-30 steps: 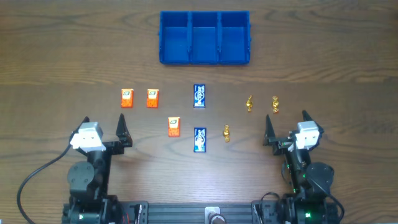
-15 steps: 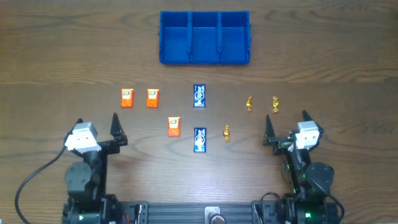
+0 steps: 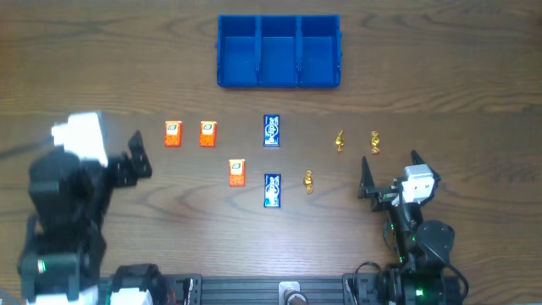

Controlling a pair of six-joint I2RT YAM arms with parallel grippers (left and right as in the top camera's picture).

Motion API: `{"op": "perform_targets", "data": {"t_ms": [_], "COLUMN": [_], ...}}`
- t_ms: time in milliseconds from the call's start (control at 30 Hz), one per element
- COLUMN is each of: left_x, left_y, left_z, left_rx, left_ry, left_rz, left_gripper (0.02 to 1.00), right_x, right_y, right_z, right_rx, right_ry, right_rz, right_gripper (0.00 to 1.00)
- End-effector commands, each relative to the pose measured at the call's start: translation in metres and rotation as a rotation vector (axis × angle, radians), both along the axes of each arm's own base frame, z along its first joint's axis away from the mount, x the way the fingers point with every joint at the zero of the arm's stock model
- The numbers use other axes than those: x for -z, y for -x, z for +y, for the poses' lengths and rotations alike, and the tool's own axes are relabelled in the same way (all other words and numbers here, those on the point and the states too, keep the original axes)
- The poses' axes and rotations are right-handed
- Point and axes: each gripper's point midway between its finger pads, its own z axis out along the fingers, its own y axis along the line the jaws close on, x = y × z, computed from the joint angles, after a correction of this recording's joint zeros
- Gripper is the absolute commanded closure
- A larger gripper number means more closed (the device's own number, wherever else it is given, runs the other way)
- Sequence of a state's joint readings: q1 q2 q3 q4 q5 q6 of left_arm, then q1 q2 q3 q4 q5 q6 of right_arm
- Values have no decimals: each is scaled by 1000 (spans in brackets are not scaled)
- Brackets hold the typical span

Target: Sort Candies Into Trays

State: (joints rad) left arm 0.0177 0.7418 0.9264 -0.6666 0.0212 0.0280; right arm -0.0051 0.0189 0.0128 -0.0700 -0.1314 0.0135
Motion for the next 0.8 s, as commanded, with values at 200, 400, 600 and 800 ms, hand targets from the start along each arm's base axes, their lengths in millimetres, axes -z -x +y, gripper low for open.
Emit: {"op": "perform_targets", "data": {"t_ms": [200,400,600,800], "left_x": [124,182,220,243], "left_y": [-59,-78,-88,-90], "left_z": [-30,-40,-45,-42], "left_rx": [146,172,189,191], "left_ry": [36,46,40,22], "left_rz": [497,623,684,728], "left_gripper": [20,23,20,18], "right_x": [2,2,2,2], "right_y": [0,0,0,0], "right_z": [3,3,3,3], "right_rx": [-13,-13,-13,-13], "right_ry": [12,12,12,12], "right_rz": [2,2,2,2], "right_gripper": [1,3,1,1]}}
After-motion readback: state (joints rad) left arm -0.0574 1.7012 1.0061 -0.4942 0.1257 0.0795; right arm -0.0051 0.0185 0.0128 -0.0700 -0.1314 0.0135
